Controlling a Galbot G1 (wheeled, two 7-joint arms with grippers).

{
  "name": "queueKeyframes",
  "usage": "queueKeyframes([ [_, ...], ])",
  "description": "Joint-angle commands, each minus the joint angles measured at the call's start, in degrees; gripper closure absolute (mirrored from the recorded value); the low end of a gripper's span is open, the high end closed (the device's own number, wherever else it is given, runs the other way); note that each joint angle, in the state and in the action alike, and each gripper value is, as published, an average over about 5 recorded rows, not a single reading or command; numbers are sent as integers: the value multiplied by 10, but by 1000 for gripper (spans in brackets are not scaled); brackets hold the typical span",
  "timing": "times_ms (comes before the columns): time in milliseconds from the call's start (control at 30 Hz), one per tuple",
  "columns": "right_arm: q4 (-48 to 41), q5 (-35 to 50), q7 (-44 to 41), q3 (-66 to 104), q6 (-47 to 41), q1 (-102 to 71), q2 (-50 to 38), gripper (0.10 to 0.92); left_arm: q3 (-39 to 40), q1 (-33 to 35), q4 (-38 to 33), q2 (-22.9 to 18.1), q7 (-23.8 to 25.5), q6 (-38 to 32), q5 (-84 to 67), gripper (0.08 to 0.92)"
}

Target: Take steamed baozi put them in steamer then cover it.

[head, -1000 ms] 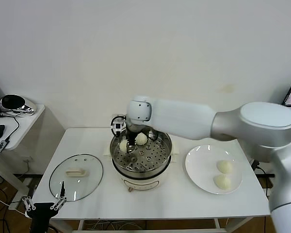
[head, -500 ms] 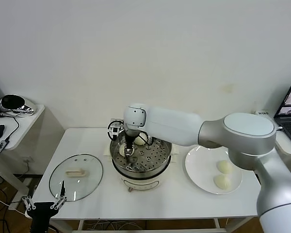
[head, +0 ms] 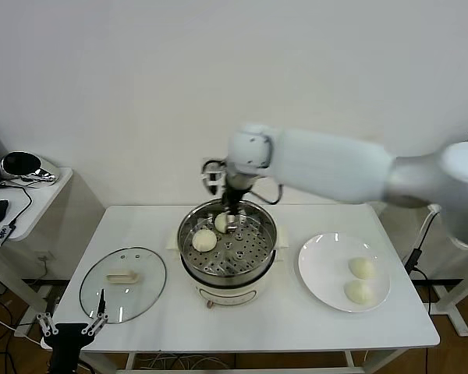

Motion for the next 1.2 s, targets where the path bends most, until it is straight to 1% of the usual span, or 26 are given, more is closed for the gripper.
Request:
queueKeyframes([
  [33, 146, -132, -110, -17, 101, 41, -267, 203, 2, 2, 2, 1, 1, 0, 2, 177],
  [133, 156, -189, -122, -14, 143, 9, -328, 203, 4, 2, 4, 0, 1, 0, 4, 177],
  [233, 161, -240, -126, 8, 168, -47, -367, 203, 6, 2, 7, -1, 1, 0, 7, 177],
  [467, 140, -326, -106, 147, 194, -248, -415, 203, 7, 5, 12, -6, 1, 0, 12, 177],
  [600, 109, -361, -92, 230, 210, -362, -412, 203, 5, 8, 13, -7, 2, 1, 14, 177],
  [700, 80, -378, -88, 265, 221, -416, -399, 203, 4, 10, 15, -9, 2, 1, 16, 177],
  [867, 38, -396, -84, 294, 225, -459, -375, 203, 5, 13, 18, -13, 3, 1, 21, 177],
  [1200, -7, -403, -70, 332, 219, -504, -338, 203, 2, 15, 17, -16, 3, 1, 23, 177],
])
